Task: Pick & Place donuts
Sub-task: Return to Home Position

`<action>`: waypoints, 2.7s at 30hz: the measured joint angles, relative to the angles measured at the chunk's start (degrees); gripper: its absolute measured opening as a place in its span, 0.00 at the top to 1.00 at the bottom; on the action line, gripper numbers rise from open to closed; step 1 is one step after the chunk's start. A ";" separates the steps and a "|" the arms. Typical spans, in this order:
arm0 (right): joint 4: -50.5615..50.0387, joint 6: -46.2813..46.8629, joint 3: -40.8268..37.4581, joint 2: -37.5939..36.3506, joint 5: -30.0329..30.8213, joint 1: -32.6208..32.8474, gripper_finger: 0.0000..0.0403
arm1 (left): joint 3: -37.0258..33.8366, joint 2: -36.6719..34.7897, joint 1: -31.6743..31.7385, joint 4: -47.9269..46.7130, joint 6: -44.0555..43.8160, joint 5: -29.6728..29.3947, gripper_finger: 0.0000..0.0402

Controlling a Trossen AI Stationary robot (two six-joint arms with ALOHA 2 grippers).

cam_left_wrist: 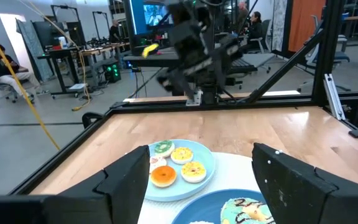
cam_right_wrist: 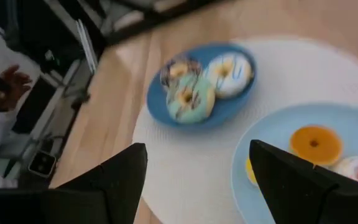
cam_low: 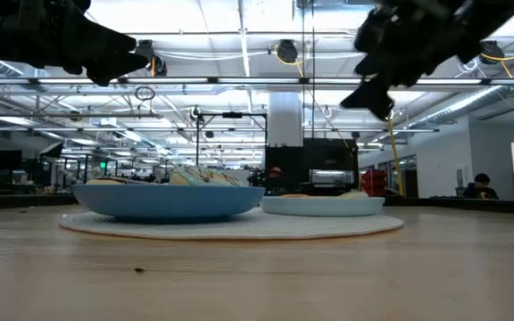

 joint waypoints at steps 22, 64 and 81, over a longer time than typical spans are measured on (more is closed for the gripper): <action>37.93 1.80 -37.03 -38.36 4.31 0.96 0.33 | 0.00 0.00 0.98 -1.70 -4.13 -0.14 0.31; 14.44 -8.43 -37.34 -55.00 14.12 -1.86 0.33 | -9.99 -30.21 10.71 -17.53 -11.14 13.22 0.30; 11.97 -5.51 -37.34 -54.67 19.47 -1.86 0.33 | -9.99 -30.12 10.71 -17.59 -8.85 13.29 0.30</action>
